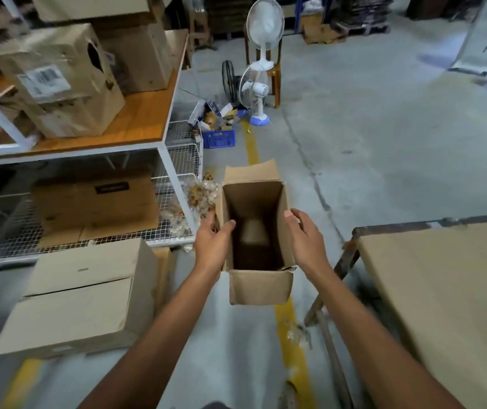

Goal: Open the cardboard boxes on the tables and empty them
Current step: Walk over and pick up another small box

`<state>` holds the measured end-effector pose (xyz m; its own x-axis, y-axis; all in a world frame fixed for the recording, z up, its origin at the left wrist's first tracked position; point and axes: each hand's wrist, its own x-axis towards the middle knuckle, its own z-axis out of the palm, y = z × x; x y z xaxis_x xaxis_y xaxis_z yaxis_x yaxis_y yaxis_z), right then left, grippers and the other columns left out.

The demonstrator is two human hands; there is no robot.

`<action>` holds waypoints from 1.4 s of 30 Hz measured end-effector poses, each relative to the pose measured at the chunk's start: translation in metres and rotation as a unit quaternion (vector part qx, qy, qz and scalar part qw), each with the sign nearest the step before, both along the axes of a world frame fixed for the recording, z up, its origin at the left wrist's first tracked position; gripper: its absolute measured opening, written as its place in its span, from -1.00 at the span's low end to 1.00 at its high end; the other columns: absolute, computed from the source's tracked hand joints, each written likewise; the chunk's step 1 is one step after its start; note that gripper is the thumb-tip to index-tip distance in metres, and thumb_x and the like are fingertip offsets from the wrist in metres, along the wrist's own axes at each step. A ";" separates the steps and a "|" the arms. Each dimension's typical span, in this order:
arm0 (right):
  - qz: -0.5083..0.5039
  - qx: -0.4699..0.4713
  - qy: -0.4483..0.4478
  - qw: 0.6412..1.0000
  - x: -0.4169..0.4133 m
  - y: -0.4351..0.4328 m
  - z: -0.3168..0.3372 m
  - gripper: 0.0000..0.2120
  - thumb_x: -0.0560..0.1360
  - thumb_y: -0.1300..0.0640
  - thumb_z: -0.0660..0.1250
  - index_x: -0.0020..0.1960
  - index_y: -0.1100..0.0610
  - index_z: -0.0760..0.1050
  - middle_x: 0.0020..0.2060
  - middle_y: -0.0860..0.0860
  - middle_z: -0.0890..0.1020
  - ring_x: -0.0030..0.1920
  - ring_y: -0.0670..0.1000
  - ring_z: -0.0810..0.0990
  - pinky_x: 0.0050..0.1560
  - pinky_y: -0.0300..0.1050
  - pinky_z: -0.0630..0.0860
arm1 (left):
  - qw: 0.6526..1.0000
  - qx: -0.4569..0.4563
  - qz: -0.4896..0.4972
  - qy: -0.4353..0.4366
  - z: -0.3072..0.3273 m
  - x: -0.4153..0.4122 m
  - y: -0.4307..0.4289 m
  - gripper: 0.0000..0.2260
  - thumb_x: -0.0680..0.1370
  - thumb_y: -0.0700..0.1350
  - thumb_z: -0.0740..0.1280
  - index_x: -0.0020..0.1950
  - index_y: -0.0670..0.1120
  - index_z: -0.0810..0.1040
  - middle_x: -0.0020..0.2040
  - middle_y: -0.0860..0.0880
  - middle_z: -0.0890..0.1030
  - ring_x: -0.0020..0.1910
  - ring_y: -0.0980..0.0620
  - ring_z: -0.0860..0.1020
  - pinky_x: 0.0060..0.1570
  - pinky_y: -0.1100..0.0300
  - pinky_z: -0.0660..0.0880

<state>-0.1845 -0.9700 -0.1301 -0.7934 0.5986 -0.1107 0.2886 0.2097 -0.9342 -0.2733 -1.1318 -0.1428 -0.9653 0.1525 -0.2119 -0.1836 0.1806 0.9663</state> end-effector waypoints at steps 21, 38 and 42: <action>-0.238 -0.029 -0.074 0.968 -0.297 0.163 -0.048 -0.54 0.66 -0.19 0.11 0.34 0.09 0.52 0.28 0.05 0.60 0.26 0.10 0.54 0.24 0.02 0.43 | 0.976 -0.010 -0.217 -0.029 -0.031 -0.343 0.215 -0.76 0.68 -0.03 0.23 0.09 -0.15 0.61 -0.09 0.10 0.63 -0.21 0.33 0.57 -0.32 0.51 0.40; -0.446 0.003 -0.006 0.895 -0.312 0.420 -0.061 -0.61 0.70 -0.07 0.06 0.29 0.08 0.56 0.20 0.04 0.64 0.21 0.08 0.57 0.24 0.03 0.48 | 0.916 -0.013 -0.400 0.019 -0.023 -0.384 0.548 -0.77 0.62 0.02 0.32 0.23 -0.06 0.52 -0.01 0.13 0.56 -0.01 0.15 0.51 -0.22 0.48 0.35; -0.496 0.044 -0.006 0.867 -0.277 0.496 -0.041 -0.62 0.70 -0.08 0.06 0.27 0.08 0.54 0.16 0.04 0.65 0.18 0.10 0.59 0.21 0.09 0.51 | 0.876 -0.020 -0.481 0.021 0.000 -0.353 0.649 -0.58 0.67 0.05 0.22 0.49 -0.08 0.38 0.28 0.04 0.48 0.17 0.13 0.42 -0.06 0.35 0.36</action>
